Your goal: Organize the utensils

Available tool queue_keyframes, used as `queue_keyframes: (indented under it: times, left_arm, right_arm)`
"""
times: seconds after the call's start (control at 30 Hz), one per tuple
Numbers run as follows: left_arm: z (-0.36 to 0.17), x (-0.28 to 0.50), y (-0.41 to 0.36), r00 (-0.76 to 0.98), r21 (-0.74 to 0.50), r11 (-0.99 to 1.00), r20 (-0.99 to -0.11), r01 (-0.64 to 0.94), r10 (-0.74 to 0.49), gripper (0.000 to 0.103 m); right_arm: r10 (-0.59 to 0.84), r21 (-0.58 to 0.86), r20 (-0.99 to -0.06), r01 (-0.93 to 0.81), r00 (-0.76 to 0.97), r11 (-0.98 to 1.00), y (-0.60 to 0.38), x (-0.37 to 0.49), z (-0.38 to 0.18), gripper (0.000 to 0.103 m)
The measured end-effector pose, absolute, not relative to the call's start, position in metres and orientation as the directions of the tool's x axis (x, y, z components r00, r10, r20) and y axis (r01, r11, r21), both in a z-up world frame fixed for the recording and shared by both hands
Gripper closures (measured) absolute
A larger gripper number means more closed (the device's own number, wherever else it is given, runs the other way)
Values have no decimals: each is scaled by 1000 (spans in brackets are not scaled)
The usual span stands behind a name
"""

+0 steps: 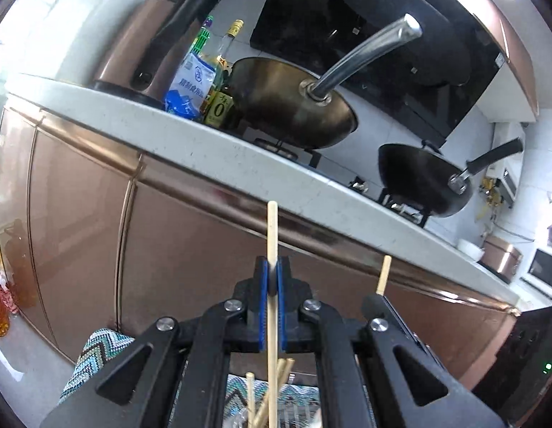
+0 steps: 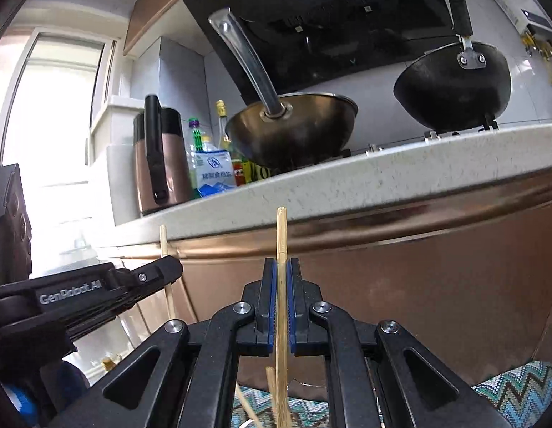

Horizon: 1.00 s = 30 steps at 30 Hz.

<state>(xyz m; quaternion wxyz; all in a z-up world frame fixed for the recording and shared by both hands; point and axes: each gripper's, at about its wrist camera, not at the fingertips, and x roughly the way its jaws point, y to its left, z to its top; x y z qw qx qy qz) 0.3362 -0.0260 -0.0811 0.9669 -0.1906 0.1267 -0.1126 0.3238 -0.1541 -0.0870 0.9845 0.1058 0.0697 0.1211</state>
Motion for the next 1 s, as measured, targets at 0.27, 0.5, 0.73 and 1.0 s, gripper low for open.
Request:
queue_keyframes:
  times: [0.27,0.5,0.73,1.0]
  left_arm:
    - [-110,335,-35,955,-361,923,-200,135,-218,99]
    - [-110,324,-34,953,-344,928,-207,140,-221,97]
    - [-93,308,-33,958,-318,939,-204,131,-203,95]
    - [-71,269,-24,956,-301,944,-214,132,-202,82]
  right_arm:
    - [216,170,-140,-192,966,967,-151,315,-114,97]
    - [187,176,-148,-160,971,971,-163,300,-112,84]
    - [153,164,-157,-127,976,978,-169,274,-93,80]
    - [99,118,-197,-77,975,990,-166,230,-68,76]
